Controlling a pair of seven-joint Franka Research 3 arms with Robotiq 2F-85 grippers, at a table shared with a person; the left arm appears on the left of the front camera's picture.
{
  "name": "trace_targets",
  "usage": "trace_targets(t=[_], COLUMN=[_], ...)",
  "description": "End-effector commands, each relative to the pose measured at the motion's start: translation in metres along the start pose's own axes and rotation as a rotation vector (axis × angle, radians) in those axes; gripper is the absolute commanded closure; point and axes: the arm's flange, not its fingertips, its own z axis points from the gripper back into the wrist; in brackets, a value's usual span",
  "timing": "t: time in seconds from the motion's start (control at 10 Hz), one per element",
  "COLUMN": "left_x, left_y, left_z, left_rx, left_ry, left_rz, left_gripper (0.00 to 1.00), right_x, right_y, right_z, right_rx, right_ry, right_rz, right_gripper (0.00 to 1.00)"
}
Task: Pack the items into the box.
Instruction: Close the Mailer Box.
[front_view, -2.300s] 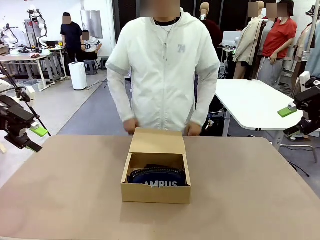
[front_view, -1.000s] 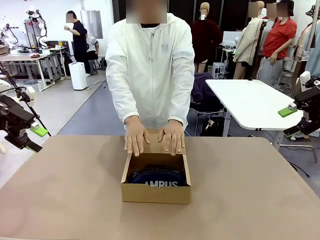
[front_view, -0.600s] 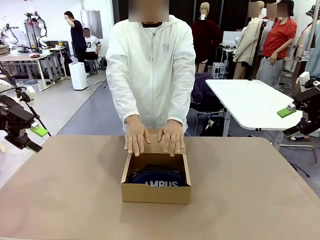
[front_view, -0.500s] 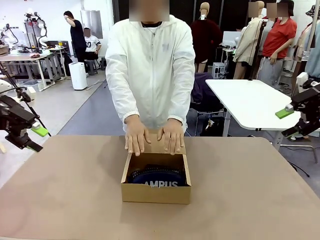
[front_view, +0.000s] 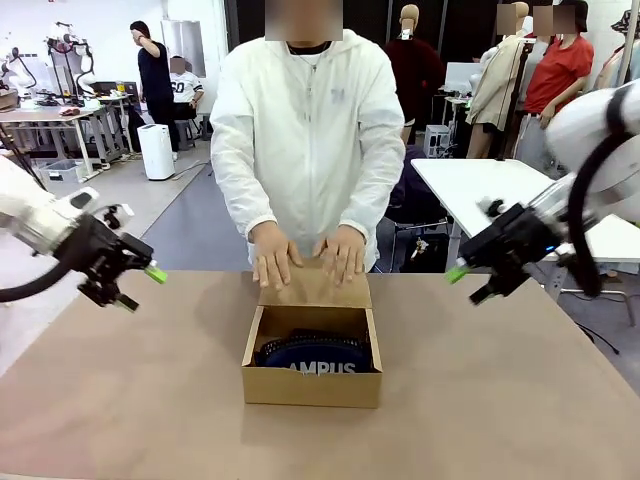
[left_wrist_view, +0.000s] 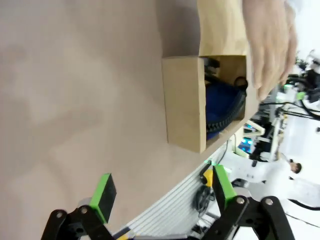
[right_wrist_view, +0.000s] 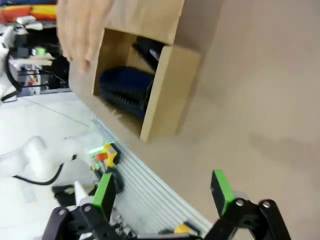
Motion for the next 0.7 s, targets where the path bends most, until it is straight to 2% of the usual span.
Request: trace_targets(t=[0.0, 0.1, 0.2, 0.3, 0.4, 0.5, 0.6], left_x=[0.027, 0.032, 0.029, 0.018, 0.018, 0.018, 0.026], left_y=[0.008, 0.005, -0.004, 0.009, 0.009, 0.009, 0.008], left_z=[-0.054, -0.064, -0.04, -0.066, -0.066, -0.066, -0.072], left_rx=[-0.12, -0.223, -0.193, -0.121, -0.121, -0.121, -0.157], left_ry=[0.109, 0.101, 0.108, 0.093, 0.093, 0.093, 0.108], left_rz=[0.016, -0.005, 0.038, 0.021, 0.021, 0.021, 0.025], left_gripper=[0.0, 0.0, 0.0, 0.0, 0.0, 0.0, 0.0], right_x=[0.02, 0.022, 0.009, 0.009, 0.009, 0.015, 0.043], right_y=[-0.012, -0.016, -0.007, -0.007, -0.007, -0.015, -0.022], right_z=[-0.023, -0.017, -0.022, -0.022, -0.022, -0.03, -0.044], right_rx=[0.068, 0.069, 0.017, 0.017, 0.017, 0.033, 0.097], right_ry=[-0.07, -0.092, -0.013, -0.013, -0.013, -0.029, -0.029], right_rz=[0.022, 0.011, -0.007, -0.007, -0.007, -0.011, 0.001], right_gripper=[0.0, 0.0, 0.0, 0.0, 0.0, 0.0, 0.0])
